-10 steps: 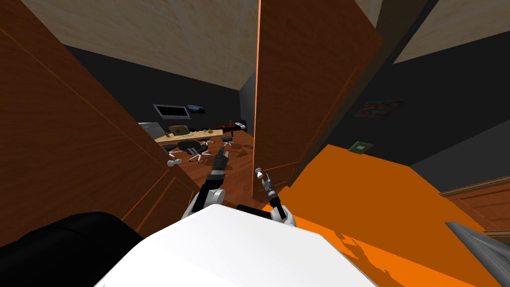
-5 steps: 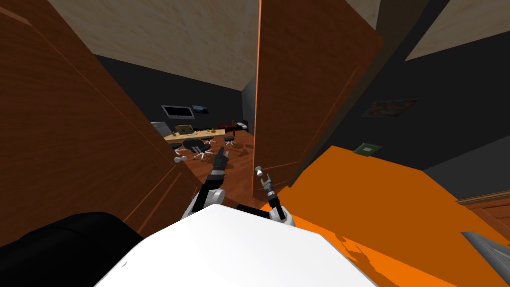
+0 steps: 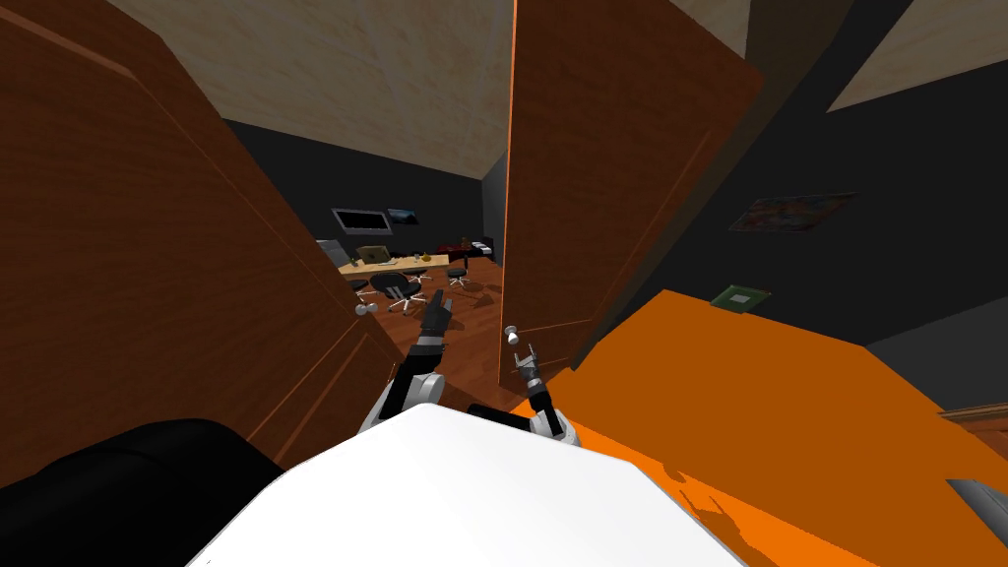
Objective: Push the door open
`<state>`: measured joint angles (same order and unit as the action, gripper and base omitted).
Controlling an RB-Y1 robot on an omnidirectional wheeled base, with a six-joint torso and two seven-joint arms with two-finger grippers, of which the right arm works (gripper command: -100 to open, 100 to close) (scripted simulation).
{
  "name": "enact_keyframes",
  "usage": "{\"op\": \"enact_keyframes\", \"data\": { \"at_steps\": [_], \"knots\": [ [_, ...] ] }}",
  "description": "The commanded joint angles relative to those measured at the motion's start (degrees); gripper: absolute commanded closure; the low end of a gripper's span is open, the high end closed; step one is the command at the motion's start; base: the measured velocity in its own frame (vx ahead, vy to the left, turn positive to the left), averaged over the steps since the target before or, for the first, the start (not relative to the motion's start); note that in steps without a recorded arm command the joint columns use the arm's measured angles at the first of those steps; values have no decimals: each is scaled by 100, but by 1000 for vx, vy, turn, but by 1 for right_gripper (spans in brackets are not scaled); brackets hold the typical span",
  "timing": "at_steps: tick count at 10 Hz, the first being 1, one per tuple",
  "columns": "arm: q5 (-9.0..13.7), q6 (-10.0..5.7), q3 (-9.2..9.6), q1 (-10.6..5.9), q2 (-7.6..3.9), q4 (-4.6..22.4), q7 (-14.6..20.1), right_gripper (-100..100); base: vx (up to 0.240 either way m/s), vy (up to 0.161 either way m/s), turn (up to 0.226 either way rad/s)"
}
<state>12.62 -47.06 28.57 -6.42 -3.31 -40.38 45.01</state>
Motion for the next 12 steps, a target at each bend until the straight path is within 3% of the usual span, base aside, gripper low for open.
{"op": "enact_keyframes", "data": {
  "at_steps": [1, 3, 12],
  "knots": [
    [59, 7, 17, 11, 12, -12, 163, -100, -37, -33, 40],
    [286, 35, 81, 63, 61, -75, 543, -100, -50, -34, 91],
    [867, 106, 247, 196, 220, -236, 1899, -100, -48, -37, 60]
  ]
}}
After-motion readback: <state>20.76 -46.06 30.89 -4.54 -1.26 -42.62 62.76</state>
